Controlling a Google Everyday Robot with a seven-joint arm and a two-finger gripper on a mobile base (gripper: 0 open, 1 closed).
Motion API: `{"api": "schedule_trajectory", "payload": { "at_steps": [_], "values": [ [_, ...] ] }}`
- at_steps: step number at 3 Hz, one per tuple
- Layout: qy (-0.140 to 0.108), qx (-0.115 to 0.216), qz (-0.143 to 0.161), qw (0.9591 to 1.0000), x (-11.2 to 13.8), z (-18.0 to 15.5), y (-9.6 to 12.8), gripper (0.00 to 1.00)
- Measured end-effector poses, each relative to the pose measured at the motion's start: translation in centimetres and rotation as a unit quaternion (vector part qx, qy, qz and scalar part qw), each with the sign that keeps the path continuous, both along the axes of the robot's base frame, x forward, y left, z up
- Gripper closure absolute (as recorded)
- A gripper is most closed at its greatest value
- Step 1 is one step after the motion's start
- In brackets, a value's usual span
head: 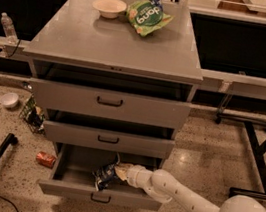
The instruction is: Place blue chip bag into bottom drawer
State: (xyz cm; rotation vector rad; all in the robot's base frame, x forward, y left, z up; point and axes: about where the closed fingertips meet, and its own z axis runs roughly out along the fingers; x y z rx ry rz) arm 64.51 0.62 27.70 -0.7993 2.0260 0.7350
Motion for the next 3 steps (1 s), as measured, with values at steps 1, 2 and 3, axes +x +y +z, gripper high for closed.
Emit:
{"api": "schedule_trajectory", "payload": {
  "at_steps": [1, 2, 3],
  "values": [
    [0.0, 0.011, -0.002, 0.9999, 0.9, -0.4, -0.1, 0.36],
    [0.002, 0.018, -0.006, 0.9998, 1.1, -0.2, 0.1, 0.12],
    [0.013, 0.032, -0.014, 0.9993, 0.0, 0.2, 0.2, 0.0]
  ]
}}
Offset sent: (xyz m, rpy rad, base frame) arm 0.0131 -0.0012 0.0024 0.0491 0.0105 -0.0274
